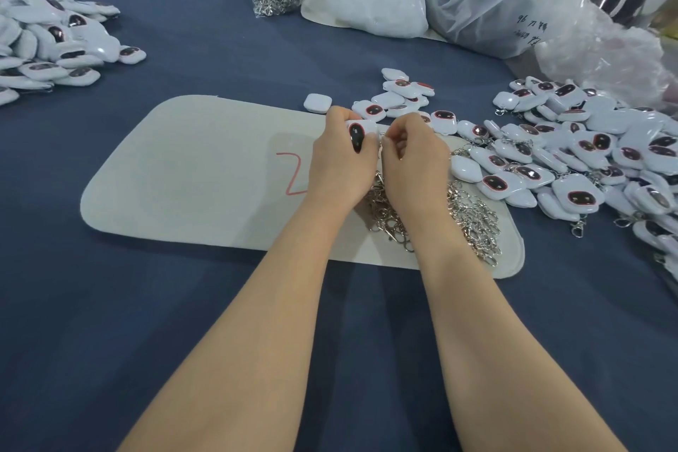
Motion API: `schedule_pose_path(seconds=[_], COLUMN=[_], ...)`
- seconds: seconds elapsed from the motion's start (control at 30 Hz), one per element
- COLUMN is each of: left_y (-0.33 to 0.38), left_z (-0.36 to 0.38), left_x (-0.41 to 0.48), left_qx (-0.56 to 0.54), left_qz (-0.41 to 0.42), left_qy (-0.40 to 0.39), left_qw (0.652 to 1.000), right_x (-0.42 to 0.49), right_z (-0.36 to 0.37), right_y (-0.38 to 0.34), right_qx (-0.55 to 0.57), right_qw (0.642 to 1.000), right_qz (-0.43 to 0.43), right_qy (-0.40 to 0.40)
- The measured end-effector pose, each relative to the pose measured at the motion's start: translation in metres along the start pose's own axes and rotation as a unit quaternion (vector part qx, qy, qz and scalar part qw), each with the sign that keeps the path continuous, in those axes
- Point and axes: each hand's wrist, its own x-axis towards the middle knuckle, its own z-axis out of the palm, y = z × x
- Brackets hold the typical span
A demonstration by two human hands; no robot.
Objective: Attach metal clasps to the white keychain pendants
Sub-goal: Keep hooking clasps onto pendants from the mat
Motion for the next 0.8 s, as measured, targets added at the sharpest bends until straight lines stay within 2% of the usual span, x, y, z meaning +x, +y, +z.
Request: schedule_pose_path(seconds=[0.13, 0.2, 0.3, 0.43, 0.53, 0.63, 0.8], left_y=[0.0003, 0.0016, 0.0035, 0.0056, 0.0071, 0.0078, 0.0069], left_z=[0.0004, 0.0013, 0.0003, -0.0043, -0.0065, -0.0070, -0.0082], left_x=[-0.0022, -0.0012, 0.0033, 0.0050, 0.0060, 0.0063, 0.0037], left_qx=[0.039, 0.006, -0.101, -0.250, -0.311, -0.321, -0.297], left_qz=[0.033, 0.012, -0.066, -0.199, -0.247, -0.256, -0.254], left_qy=[-0.008, -0.005, 0.004, -0.019, -0.028, -0.029, -0.020], left_qw=[0.999, 1.000, 0.993, 0.947, 0.917, 0.911, 0.920], right_x=[-0.0001, -0.0003, -0.0005, 0.0021, 0.0022, 0.0016, 0.0001], right_z=[-0.0007, -0.0026, -0.0039, -0.0043, -0.0031, -0.0016, -0.0013], right_y=[0.0004, -0.0002, -0.0030, -0.0027, -0.0026, -0.0036, -0.0031], right_qx=[-0.013, 0.007, 0.083, 0.160, 0.176, 0.178, 0.105], right_qw=[1.000, 1.000, 0.996, 0.985, 0.981, 0.980, 0.993], right_qz=[0.000, 0.009, 0.021, 0.057, 0.076, 0.083, 0.056], right_qy=[-0.016, -0.011, -0.007, -0.027, -0.029, -0.014, 0.010])
